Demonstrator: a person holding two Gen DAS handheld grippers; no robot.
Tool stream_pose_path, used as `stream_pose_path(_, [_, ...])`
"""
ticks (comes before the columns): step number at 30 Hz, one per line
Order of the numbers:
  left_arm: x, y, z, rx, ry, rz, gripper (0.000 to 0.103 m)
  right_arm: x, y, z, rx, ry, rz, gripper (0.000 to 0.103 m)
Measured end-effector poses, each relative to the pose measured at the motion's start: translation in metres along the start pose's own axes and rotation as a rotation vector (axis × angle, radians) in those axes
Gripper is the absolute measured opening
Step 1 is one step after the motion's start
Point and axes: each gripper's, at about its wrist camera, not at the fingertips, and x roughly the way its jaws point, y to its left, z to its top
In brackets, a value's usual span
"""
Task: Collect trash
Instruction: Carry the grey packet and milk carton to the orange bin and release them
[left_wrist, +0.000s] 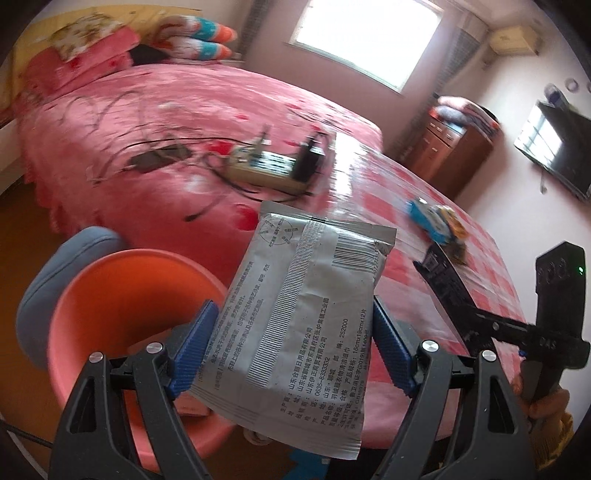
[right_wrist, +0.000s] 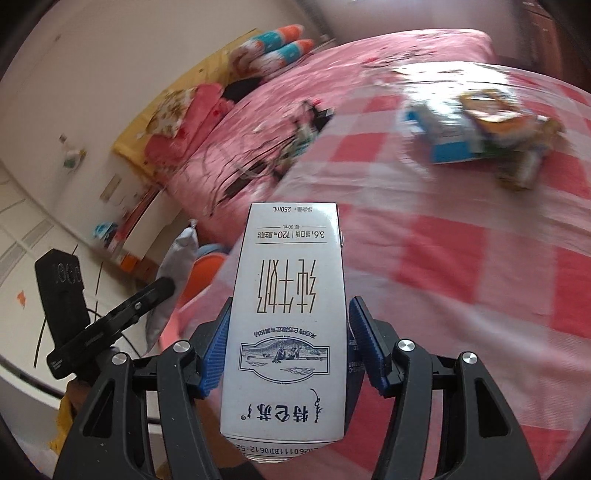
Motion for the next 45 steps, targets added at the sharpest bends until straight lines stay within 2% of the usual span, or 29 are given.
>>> stream_pose_path(8, [-0.012, 0.056, -0.006, -0.126, -0.029, 0.095, 0.082, 0.042, 0.062, 0.008, -0.13, 0.074, 0.048, 0.062])
stream_pose_path(20, [-0.013, 0.119, -0.022, -0.311, -0.048, 0.192, 0.082, 0.107, 0.135, 0.026, -0.215, 0.136, 0.14, 0.062])
stream_pose_path(22, [-0.012, 0.126, -0.023, -0.345, -0.041, 0.206, 0.082, 0.115, 0.139, 0.026, -0.206, 0.151, 0.159, 0.074])
stream_pose_path(23, [-0.012, 0.128, -0.023, -0.351, -0.043, 0.215, 0.083, 0.12, 0.138, 0.026, -0.188, 0.157, 0.164, 0.083])
stream_pose_path(27, [-0.019, 0.131, -0.022, -0.346, -0.079, 0.231, 0.084, 0.115, 0.122, 0.024, -0.11, 0.14, 0.191, 0.084])
stream_pose_path(30, [-0.022, 0.127, -0.018, -0.323, -0.093, 0.247, 0.084, 0.102, 0.111, 0.026, -0.089, 0.098, 0.154, 0.085])
stream_pose_path(32, [-0.021, 0.123, -0.016, -0.313, -0.096, 0.239, 0.084, 0.094, 0.105, 0.028, -0.082, 0.069, 0.118, 0.088])
stream_pose_path(37, [-0.018, 0.109, -0.014, -0.28, -0.087, 0.218, 0.084, 0.075, 0.084, 0.024, -0.08, 0.008, 0.043, 0.089])
stream_pose_path(45, [-0.011, 0.071, -0.009, -0.194, -0.07, 0.173, 0.084, 0.053, 0.049, 0.016, -0.012, -0.044, 0.001, 0.089])
